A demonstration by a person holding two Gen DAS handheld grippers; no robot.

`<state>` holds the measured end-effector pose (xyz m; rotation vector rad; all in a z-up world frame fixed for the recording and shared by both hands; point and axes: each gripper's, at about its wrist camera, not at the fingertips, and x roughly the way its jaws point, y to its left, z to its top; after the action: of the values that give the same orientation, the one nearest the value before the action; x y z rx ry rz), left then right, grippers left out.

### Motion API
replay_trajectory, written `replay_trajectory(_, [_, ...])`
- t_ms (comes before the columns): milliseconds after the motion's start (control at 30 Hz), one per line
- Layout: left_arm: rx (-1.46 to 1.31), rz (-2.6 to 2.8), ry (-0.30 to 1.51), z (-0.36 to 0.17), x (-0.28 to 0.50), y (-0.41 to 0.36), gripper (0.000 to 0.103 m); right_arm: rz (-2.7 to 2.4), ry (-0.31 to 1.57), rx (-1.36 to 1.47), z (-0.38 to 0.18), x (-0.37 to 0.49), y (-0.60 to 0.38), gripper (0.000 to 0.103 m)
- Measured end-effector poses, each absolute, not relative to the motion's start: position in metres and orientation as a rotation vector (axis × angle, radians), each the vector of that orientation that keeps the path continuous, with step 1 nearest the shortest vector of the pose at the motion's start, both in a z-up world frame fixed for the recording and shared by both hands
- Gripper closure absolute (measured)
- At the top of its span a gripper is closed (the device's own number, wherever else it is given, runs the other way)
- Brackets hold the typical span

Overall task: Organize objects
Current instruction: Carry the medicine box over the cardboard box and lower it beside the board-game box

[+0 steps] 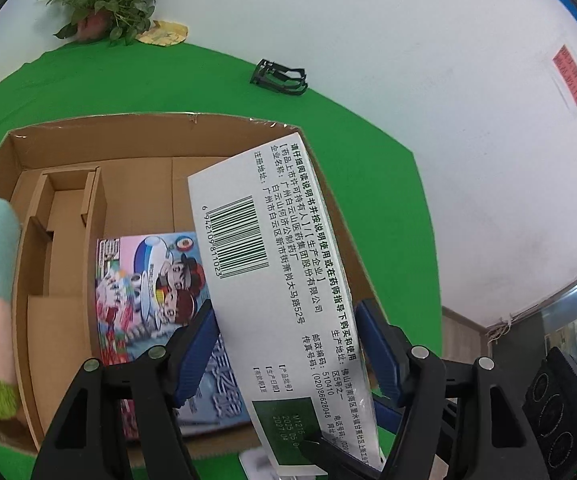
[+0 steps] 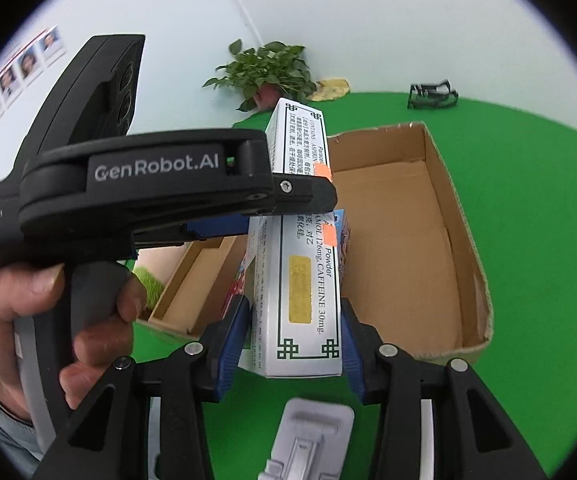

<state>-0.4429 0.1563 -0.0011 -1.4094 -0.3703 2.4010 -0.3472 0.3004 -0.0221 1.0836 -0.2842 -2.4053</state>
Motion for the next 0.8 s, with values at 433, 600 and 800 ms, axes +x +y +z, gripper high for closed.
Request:
replay_trajectory(433, [-1.655,2.227,-0.4,-0.071,-0.518,0.175,0.036,-2.38,-0.388,1.29,-0.062,-0.388,0.309,0.057])
replay_trajectory(600, [-1.719,2.216,-0.399,-0.079,-0.534,0.184,0.034,-2.385,-0.331,1.33,-0.063,-0.394,0.308,0.056])
replay_trajectory(800, [-1.756,2.243,-0.346,-0.077,-0.544,0.192,0.032,-2.409,-0.135,1.402,-0.065,-0.396,0.298,0.05])
